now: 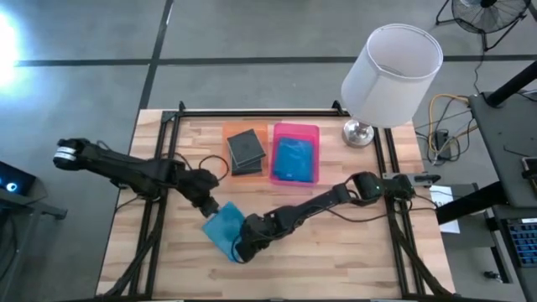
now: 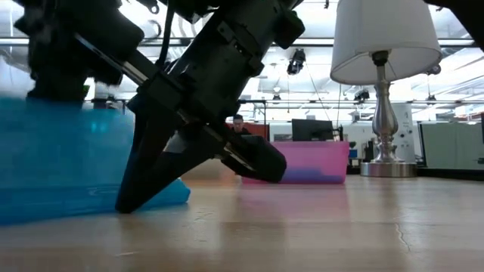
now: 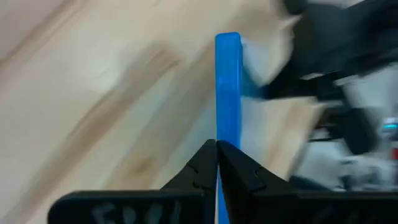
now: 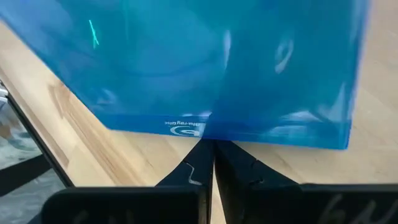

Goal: Pick & place jewel cases by type
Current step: Put the blue CD case into the pink bin

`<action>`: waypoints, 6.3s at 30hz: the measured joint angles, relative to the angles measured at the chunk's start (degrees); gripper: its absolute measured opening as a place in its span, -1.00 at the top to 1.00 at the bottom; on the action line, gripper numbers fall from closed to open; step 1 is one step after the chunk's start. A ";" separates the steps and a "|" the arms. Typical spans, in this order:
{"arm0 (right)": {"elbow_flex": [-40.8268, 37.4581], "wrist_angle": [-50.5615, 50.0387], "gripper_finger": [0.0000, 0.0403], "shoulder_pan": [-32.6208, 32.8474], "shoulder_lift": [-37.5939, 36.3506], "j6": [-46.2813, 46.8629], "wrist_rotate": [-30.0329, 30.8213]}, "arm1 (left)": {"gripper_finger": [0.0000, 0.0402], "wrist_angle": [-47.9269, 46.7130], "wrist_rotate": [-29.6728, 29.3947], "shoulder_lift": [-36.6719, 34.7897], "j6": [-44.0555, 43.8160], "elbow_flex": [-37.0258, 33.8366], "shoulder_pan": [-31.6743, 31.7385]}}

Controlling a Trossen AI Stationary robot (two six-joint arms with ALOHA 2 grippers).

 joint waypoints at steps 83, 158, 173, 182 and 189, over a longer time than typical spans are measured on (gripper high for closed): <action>2.29 1.66 0.94 0.16 0.48 -9.65 4.39 | 0.17 4.02 -3.27 3.64 -9.30 12.26 -1.33; -35.69 -16.75 0.94 21.06 -31.41 45.76 32.04 | 0.99 3.62 15.26 20.88 18.76 30.26 25.36; -35.93 -15.17 0.94 19.53 -31.36 49.68 31.79 | 0.98 -41.51 8.26 61.08 75.75 95.33 33.70; -35.12 -14.72 0.94 19.53 -31.36 50.20 29.79 | 0.98 -43.69 11.02 70.09 84.49 100.82 35.64; -34.99 -13.81 0.94 19.53 -31.36 50.41 28.55 | 0.98 -48.66 19.99 72.71 85.98 97.75 35.85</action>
